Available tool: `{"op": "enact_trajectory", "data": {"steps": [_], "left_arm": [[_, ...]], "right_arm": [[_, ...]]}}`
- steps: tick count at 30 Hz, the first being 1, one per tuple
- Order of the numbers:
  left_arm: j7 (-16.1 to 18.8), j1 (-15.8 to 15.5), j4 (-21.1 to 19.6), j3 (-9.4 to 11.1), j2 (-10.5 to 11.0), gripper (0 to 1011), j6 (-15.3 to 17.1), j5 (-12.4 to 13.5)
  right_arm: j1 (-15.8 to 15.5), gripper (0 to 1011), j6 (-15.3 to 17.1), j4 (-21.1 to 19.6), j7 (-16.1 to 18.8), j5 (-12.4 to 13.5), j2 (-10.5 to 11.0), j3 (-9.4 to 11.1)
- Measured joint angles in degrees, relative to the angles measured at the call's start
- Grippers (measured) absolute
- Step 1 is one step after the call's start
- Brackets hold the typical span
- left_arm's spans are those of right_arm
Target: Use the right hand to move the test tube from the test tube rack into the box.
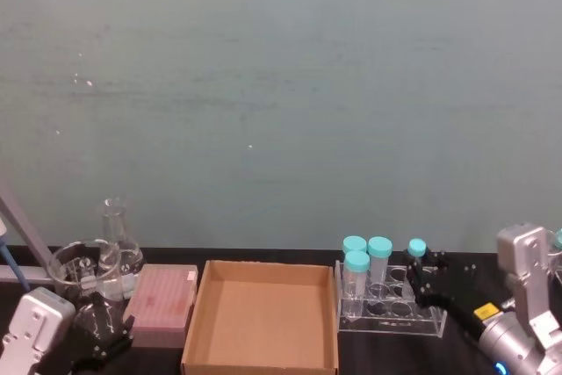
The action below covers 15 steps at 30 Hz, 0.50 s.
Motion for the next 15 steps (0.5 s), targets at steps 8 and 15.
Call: {"op": "enact_trajectory", "data": {"steps": [8, 15], "left_arm": [[0.00, 0.00, 0.00, 0.00, 0.00, 1000, 0.00, 0.00], [0.00, 0.00, 0.00, 0.00, 0.00, 1000, 0.00, 0.00]], "right_arm": [[-0.04, 238, 0.14, -3.06, 1.09, 0.81, -0.07, 2.47], [0.84, 238, 0.38, -5.09, 2.84, 1.70, -0.14, 3.21]]}}
